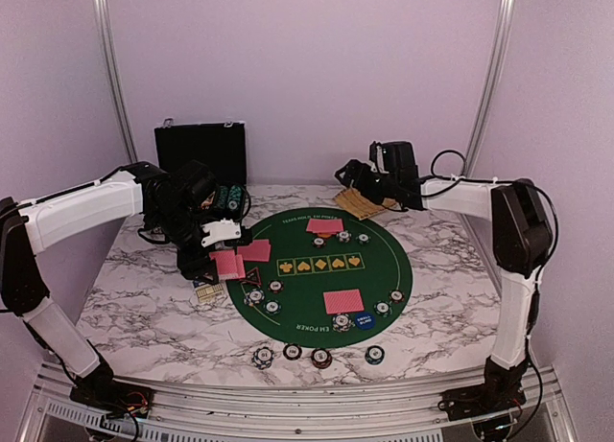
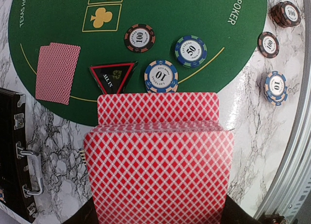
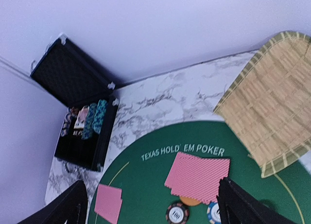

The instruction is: Distribute texas hold em gaming equipment

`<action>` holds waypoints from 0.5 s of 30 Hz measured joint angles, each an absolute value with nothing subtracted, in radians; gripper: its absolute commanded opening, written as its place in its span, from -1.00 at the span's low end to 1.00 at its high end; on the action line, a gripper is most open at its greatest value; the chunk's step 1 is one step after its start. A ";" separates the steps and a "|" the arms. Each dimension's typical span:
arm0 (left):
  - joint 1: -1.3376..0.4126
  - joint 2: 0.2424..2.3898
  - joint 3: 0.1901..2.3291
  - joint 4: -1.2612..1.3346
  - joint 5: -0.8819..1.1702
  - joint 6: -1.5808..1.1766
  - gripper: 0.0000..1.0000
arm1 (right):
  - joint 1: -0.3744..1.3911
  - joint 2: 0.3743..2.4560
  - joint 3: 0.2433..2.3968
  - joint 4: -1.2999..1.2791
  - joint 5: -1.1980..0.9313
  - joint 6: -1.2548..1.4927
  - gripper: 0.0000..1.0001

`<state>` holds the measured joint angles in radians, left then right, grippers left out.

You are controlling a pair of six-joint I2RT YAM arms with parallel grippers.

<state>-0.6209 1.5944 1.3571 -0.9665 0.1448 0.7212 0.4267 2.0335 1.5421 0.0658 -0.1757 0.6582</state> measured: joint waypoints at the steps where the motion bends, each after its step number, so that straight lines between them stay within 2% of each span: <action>1: -0.621 1.594 1.357 -0.966 0.145 0.721 -1.00 | 0.436 2.008 1.512 0.075 -0.185 0.659 0.86; 15: -0.621 1.594 1.357 -0.967 0.149 0.719 -1.00 | 0.746 1.876 1.089 0.281 -0.443 0.833 0.92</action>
<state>-0.6209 1.5944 1.3571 -0.9668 0.1493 0.7185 0.7464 1.8755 1.0889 0.2810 -0.4431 0.8333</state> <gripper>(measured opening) 0.662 0.958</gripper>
